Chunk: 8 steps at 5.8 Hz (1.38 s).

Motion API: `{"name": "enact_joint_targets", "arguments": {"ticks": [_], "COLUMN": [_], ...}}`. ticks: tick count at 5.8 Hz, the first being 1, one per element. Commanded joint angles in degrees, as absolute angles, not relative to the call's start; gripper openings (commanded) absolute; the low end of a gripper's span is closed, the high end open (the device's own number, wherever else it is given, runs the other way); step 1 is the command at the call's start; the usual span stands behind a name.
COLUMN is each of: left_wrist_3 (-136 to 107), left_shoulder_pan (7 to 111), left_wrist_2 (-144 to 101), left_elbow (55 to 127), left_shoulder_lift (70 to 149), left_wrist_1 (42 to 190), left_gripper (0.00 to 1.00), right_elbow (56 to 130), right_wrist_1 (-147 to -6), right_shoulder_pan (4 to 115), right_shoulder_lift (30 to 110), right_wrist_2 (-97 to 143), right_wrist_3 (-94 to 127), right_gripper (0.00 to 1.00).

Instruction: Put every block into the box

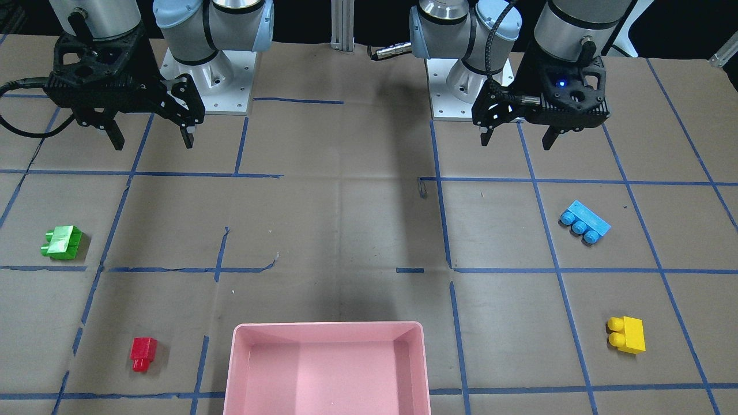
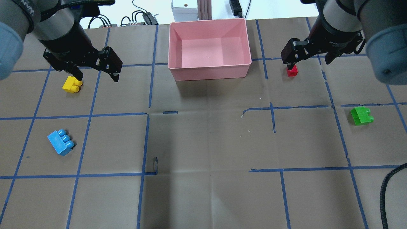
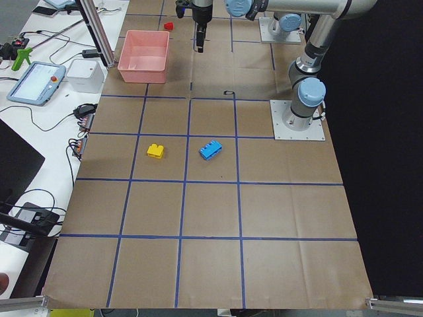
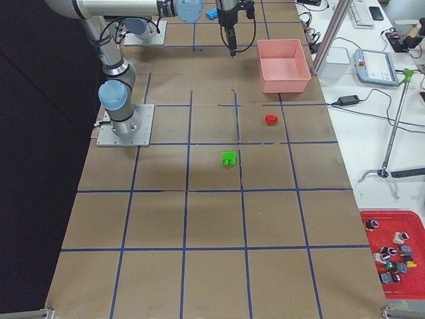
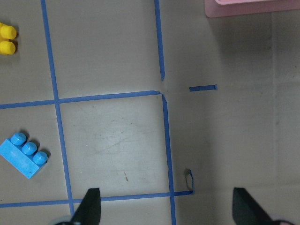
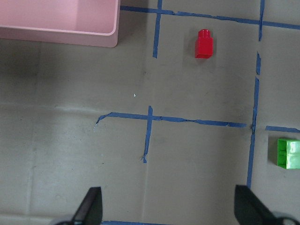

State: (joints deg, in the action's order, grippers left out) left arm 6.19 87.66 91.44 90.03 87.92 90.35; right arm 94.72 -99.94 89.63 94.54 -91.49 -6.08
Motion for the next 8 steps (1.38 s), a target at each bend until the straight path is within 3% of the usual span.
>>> {"name": "enact_joint_targets", "arguments": {"ticks": [1, 5, 8], "left_wrist_3": [9.11, 26.97, 6.71], "left_shoulder_pan": [81.17, 49.82, 47.64], "left_wrist_2": [91.67, 90.97, 91.66], "left_elbow": [90.09, 97.00, 106.41], "left_shoulder_lift": [87.37, 86.49, 80.00], "left_wrist_1": [90.44, 89.74, 86.75], "left_gripper": [0.99, 0.98, 0.94], "right_elbow": [95.27, 97.54, 100.37], "right_wrist_1": [-99.84, -98.53, -103.07], "right_shoulder_pan": [88.69, 79.93, 68.60], "right_shoulder_lift": [94.57, 94.56, 94.83], "right_wrist_2": [-91.58, -91.76, -92.37], "right_wrist_3": [-7.11, -18.81, -36.94], "right_gripper": [1.00, 1.00, 1.00]}}
